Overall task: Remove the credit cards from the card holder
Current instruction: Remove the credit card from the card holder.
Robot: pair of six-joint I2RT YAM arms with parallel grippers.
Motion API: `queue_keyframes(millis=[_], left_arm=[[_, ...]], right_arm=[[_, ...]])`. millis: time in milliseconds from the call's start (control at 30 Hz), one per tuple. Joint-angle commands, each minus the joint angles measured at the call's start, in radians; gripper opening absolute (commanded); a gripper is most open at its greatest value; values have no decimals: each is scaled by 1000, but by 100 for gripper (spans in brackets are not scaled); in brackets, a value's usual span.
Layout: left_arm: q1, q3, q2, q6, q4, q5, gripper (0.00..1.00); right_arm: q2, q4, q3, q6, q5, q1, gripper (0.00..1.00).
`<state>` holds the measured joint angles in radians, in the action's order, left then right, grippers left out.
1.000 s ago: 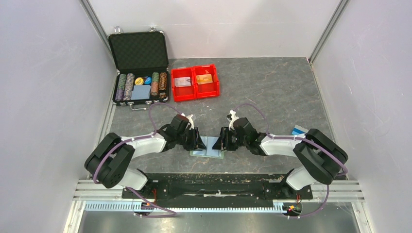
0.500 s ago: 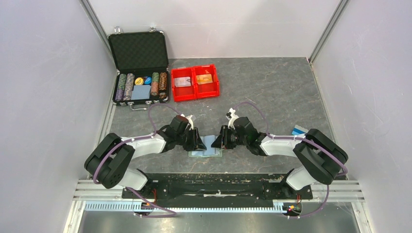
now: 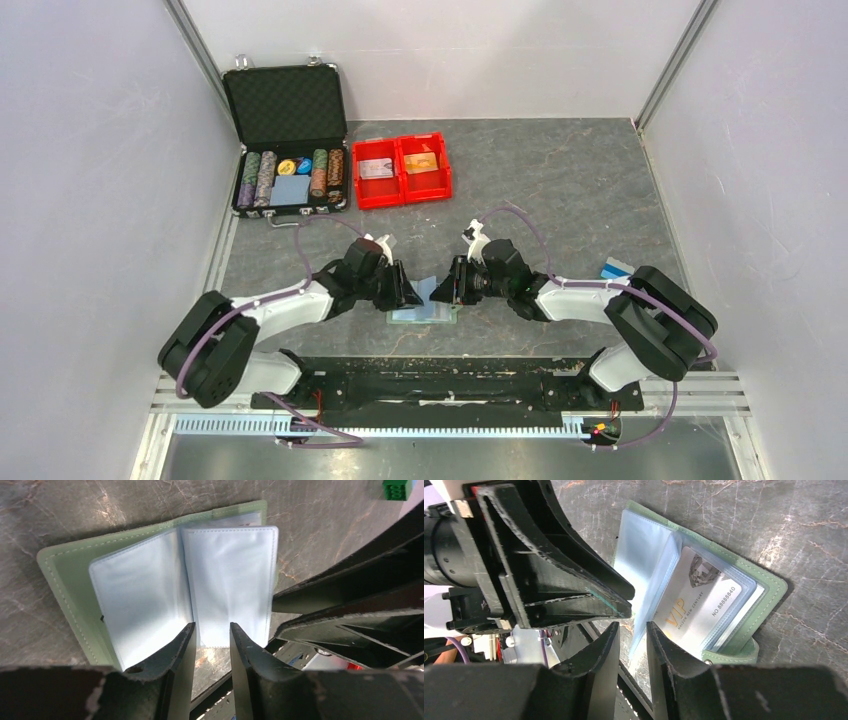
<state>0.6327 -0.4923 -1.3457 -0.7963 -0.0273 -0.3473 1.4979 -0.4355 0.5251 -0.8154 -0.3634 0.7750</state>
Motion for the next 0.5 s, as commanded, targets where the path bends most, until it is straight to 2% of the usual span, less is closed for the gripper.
queue_keyframes(millis=[0,300,467], left_arm=[[6,-19,89,-59,80,82,39],[-31,-77,199,-30,335,280,43],[-96,-44,198,-15,340,229,44]], right_arm=[[-11,-54,3,-4,-16,3,29],[3,-69,14,-14,-24,4,29],[16,-69,43,-11,-30,13,30]])
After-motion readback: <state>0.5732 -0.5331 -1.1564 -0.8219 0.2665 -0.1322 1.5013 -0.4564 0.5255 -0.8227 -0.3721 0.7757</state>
